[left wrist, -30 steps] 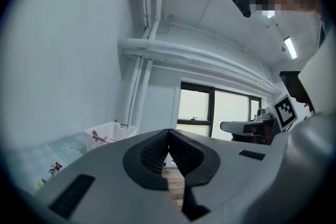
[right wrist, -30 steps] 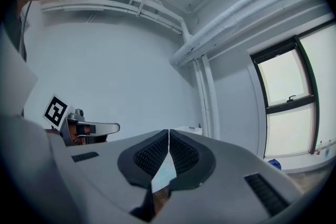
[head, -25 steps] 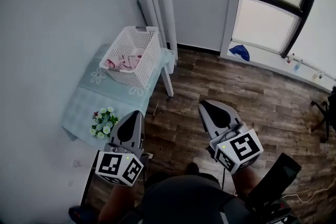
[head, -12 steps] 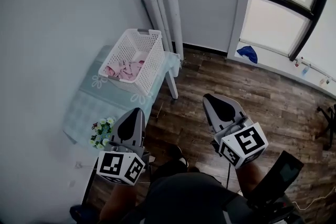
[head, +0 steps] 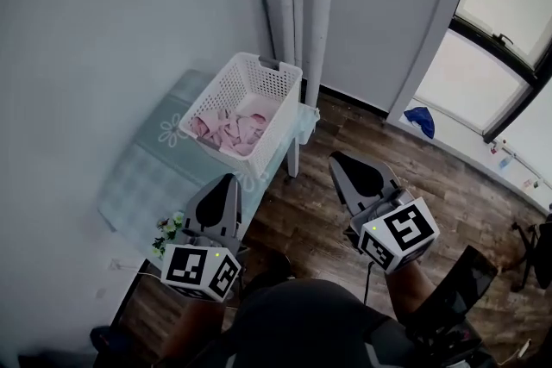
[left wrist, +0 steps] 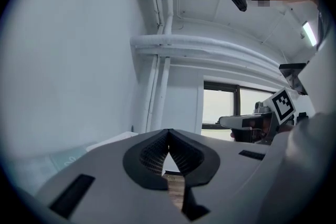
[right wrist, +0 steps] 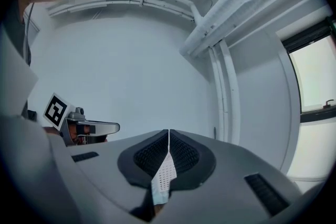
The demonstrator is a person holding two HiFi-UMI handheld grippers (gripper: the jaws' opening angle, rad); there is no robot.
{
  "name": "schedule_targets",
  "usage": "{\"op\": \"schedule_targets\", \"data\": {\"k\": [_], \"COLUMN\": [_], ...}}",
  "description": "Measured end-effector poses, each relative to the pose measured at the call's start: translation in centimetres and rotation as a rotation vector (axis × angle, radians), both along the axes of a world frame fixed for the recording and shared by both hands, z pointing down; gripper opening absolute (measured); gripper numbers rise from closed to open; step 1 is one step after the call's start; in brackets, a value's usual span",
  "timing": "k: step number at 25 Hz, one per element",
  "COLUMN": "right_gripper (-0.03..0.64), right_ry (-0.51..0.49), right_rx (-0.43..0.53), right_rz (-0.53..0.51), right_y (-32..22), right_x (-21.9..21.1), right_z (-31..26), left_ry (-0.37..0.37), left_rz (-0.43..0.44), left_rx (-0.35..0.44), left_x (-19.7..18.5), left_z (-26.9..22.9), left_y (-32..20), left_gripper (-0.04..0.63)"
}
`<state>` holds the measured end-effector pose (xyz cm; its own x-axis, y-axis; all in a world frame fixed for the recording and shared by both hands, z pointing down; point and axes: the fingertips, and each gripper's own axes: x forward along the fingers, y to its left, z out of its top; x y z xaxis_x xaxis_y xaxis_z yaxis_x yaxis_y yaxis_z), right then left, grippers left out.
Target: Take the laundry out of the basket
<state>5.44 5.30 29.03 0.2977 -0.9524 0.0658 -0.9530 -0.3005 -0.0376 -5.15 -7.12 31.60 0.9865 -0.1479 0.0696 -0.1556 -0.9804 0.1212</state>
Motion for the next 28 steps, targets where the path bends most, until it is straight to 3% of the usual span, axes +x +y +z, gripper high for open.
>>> {"op": "schedule_targets", "data": {"k": [9, 14, 26, 28], "right_gripper": [0.017, 0.018, 0.023, 0.050], "right_ry": [0.026, 0.040, 0.073, 0.074], "right_rx": [0.000, -0.004, -0.005, -0.020], "right_rz": [-0.103, -0.213, -0.585, -0.656], "right_y": [-9.4, -13.4, -23.1, -24.6], "right_x": [3.9, 5.8, 11.9, 12.1], "right_z": [-0.4, -0.9, -1.5, -1.2], "left_ry": [0.005, -0.004, -0.044, -0.059], "left_rz": [-0.092, -0.177, -0.522, -0.569], "left_rx": [-0.004, -0.002, -0.006, 0.003], "left_x": [2.2, 3.0, 5.4, 5.4], "left_z": [0.1, 0.2, 0.8, 0.9], "left_y": [-7.7, -10.1, -13.6, -13.9], "left_gripper": [0.009, 0.009, 0.009, 0.009]}}
